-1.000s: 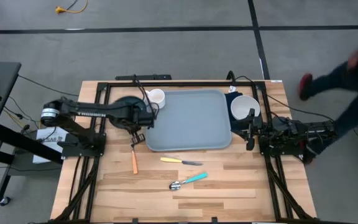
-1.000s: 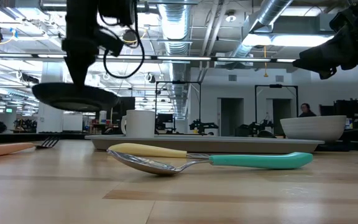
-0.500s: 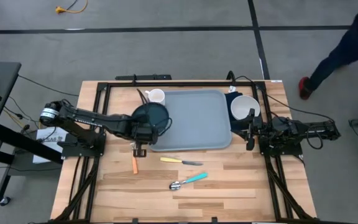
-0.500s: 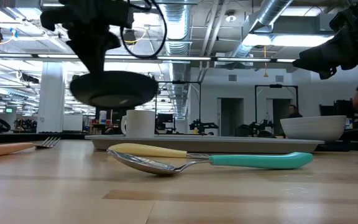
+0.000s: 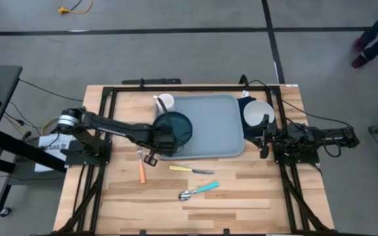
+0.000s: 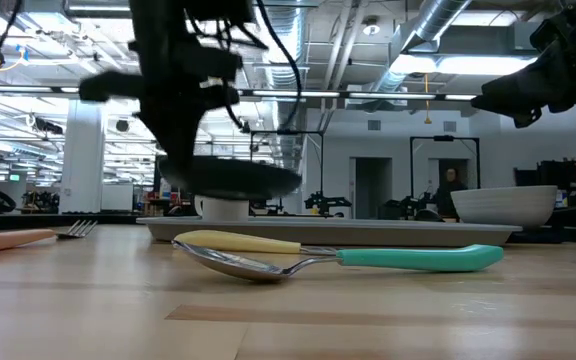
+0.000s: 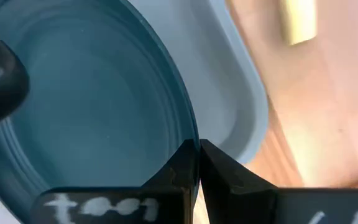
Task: Set up tray
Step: Put the black plate on the gray tray at the bottom of the white mug
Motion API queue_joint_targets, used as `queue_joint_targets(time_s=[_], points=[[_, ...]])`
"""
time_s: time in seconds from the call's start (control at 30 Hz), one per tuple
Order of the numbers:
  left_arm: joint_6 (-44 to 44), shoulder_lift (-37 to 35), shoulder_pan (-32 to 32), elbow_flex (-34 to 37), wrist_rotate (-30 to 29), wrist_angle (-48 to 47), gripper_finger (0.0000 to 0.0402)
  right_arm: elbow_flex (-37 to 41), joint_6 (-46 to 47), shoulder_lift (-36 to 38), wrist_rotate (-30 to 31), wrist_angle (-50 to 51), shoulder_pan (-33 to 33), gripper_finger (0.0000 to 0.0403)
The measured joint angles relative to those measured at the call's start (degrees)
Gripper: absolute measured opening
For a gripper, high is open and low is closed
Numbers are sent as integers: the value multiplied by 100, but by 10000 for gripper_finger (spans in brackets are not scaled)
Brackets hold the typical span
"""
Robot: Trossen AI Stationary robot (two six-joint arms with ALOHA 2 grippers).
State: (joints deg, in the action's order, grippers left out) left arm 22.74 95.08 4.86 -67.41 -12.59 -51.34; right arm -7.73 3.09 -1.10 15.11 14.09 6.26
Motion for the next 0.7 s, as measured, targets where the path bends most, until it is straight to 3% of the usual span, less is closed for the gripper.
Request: queue_joint_targets(time_s=[0.17, 0.33, 0.7], points=[[555, 491, -30, -177, -10, 398, 0, 0, -1, -2, -2, 2, 2, 178], [916, 549, -106, -213, 181, 714, 0, 0, 0, 0, -2, 15, 2, 178], [726, 545, -295, 32, 333, 631, 0, 0, -1, -1, -2, 61, 0, 178]])
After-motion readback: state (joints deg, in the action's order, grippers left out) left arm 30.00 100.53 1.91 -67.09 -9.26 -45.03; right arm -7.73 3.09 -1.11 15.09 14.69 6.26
